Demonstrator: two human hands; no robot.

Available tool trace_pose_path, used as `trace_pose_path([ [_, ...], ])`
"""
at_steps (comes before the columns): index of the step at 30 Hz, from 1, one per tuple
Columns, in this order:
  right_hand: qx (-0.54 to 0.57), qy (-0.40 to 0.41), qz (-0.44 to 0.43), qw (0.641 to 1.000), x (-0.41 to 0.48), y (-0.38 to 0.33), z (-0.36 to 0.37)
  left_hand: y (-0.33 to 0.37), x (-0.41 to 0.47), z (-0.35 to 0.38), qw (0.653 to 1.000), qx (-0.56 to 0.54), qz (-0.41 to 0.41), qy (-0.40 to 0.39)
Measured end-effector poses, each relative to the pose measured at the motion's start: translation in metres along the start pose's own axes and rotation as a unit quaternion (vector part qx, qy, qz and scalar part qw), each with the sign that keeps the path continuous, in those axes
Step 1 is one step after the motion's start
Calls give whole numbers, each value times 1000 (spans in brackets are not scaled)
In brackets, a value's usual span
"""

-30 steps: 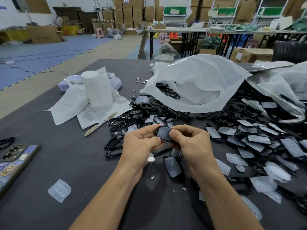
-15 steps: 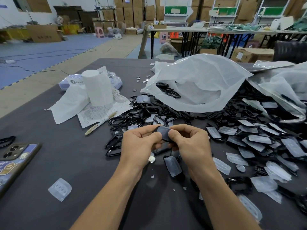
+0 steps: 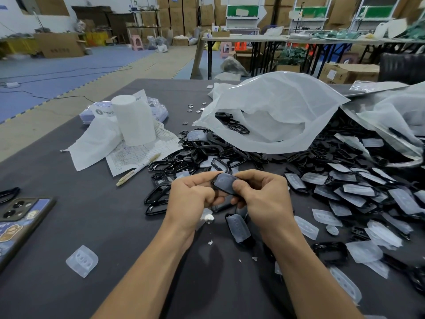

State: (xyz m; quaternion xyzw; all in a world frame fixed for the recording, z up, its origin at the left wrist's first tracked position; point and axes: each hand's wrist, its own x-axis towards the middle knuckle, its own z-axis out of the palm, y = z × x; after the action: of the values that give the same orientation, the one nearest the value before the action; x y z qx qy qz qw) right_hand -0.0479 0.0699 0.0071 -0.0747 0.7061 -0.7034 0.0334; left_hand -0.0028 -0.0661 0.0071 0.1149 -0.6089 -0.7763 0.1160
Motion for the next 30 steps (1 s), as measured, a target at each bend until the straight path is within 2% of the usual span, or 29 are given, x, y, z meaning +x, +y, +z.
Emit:
trace_pose_path([
  [3,-7,5,-8,1000,0,1,-1,-1,-1,1,1000,22,12,-3],
  [6,-19,8,-14,1000,-1,2,-1,-2,-2,3,996,72,40,36],
  [12,-28,2,-7,1000,-2,3,3,-4,0,4,991,90,50,84],
  [17,5,21,-18,1000,-2,2,2,-4,-1,4,988,127,51,78],
  [24,-6,-17,-39,999,-2,2,0,-6,-1,3,973,195,102,69],
  [30,-42,-4,-41,998,-2,2,1,-6,-1,4,972,198,107,62],
])
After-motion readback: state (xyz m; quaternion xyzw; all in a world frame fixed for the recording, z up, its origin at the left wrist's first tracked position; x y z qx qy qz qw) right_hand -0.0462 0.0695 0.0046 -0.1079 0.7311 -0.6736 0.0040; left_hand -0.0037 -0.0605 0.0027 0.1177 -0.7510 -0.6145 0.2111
